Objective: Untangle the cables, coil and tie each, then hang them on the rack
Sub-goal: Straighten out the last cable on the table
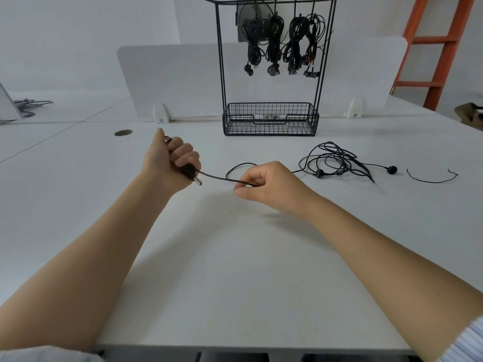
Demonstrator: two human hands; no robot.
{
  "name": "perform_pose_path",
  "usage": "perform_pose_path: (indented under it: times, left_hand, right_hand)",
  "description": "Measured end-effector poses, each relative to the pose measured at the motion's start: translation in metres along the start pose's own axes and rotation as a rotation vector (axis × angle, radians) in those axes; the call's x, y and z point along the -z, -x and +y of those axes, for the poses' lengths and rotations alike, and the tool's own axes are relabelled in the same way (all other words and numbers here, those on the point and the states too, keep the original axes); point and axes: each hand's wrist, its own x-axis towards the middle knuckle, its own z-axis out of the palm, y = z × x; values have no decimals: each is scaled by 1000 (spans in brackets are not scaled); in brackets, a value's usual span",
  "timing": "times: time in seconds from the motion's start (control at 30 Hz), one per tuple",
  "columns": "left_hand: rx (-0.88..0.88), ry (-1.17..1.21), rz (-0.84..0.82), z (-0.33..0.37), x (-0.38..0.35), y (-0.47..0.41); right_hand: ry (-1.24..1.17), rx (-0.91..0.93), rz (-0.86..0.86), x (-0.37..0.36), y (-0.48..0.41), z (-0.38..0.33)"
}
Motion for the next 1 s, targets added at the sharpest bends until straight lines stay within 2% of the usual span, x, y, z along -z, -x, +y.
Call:
perform_pose_path:
  times: [0.1, 0.23, 0.33, 0.43, 0.57, 0.73, 0.8, 0.9, 1.0]
  left_hand:
    - [116, -223, -27, 5, -2, 2]
    - [209, -567, -75, 4, -7, 8]
    - [211, -842, -116, 0, -11, 13]
    - [137, -1074, -149, -7, -15, 18]
    - [136, -1263, -224, -10, -15, 20]
    - [330, -1539, -458, -11, -15, 28]
    - [373, -1659, -453, -14, -17, 30]
    - [380, -1844, -360, -19, -19, 30]
    - [421, -1825, -389, -22, -17, 28]
  right_hand:
    - [-53, 2, 33, 2, 0, -1]
    - [-157, 12, 190, 7, -2, 0]
    - [-202, 25, 263, 8, -3, 0]
    - [-213, 48, 304, 7, -3, 0]
    - [-235, 88, 322, 7, -2, -1]
    - [-236, 99, 293, 4, -1, -2]
    - [-234, 93, 284, 4, -1, -2]
    - [-223, 92, 271, 3, -1, -2]
    - [-215, 96, 271, 2, -1, -2]
